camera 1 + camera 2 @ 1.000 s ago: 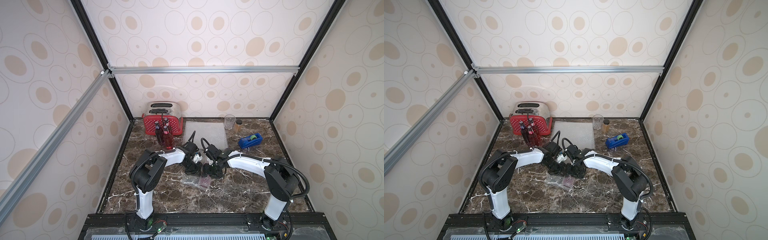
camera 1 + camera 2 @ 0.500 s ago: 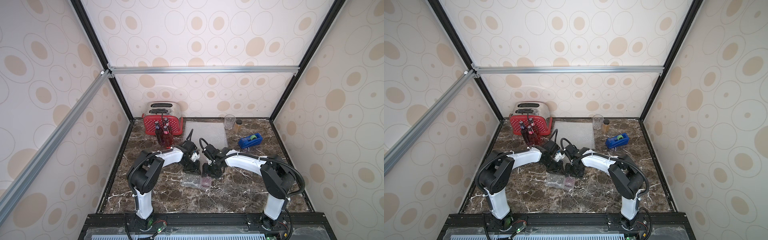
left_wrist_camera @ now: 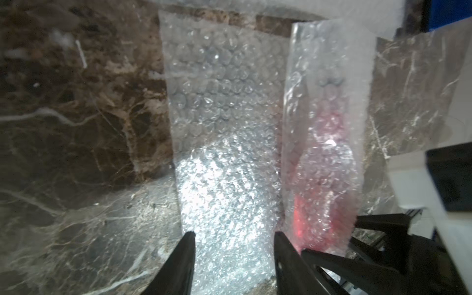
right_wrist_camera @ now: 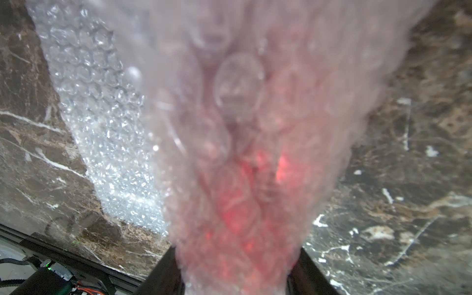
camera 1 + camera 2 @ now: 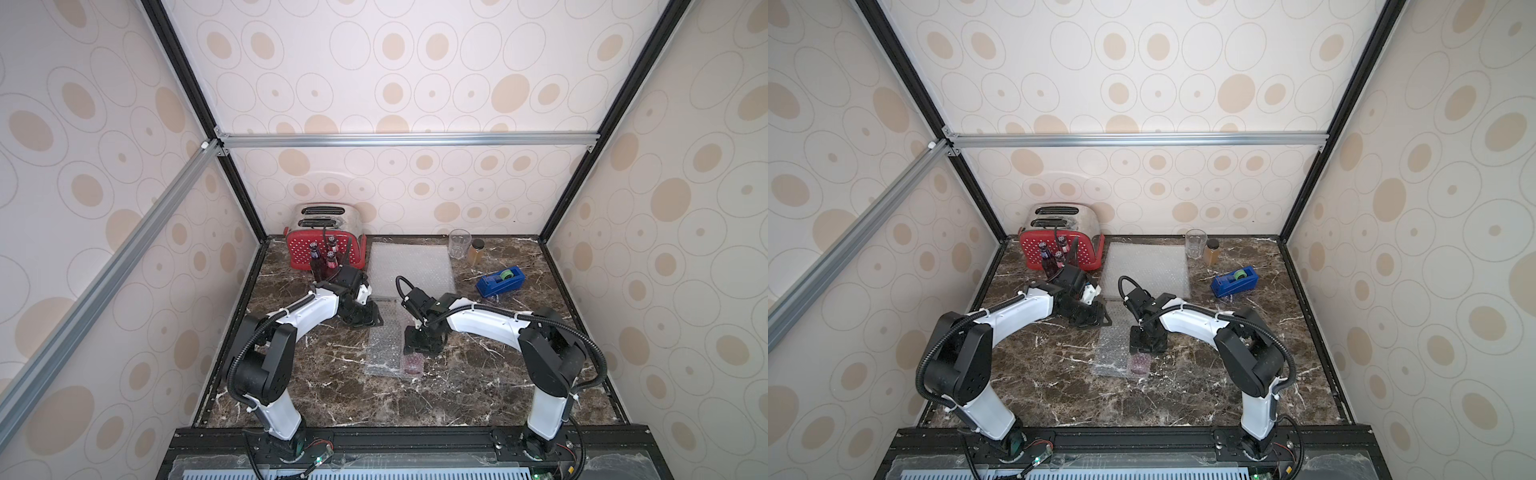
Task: Wrap wine bottles in bubble wrap
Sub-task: Wrap the wine bottle in bubble wrap.
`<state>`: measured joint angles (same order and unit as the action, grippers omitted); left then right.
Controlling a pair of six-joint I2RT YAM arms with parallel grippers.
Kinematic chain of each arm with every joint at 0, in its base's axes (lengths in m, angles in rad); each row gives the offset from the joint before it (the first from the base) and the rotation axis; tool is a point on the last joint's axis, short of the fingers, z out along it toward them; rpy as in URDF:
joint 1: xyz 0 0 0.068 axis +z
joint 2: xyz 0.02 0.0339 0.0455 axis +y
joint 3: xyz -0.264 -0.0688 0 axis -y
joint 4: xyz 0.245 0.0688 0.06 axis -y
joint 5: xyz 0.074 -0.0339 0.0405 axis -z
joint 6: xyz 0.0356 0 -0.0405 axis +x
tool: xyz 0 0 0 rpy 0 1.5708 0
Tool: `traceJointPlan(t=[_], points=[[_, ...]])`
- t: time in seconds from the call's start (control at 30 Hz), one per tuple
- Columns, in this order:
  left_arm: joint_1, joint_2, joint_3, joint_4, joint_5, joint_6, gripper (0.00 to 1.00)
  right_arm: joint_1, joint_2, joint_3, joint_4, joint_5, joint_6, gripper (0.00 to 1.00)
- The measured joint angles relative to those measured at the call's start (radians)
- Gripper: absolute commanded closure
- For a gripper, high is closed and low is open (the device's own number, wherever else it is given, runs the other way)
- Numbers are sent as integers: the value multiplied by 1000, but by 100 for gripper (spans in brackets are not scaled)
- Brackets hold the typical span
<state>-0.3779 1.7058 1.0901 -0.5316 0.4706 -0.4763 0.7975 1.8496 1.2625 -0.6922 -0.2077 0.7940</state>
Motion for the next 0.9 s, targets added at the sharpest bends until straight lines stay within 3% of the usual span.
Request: traceJointPlan(t=[0.33,0.67,0.9], points=[[0,87,-37,26,11,-26,57,0,6,9,-8,0,-6,46],[0,102,-42,46,38,-51,97,0,7,11,-11,0,-10,46],[-6,47,-58,45,60,-50,100,0,7,11,-10,-1,-14,46]])
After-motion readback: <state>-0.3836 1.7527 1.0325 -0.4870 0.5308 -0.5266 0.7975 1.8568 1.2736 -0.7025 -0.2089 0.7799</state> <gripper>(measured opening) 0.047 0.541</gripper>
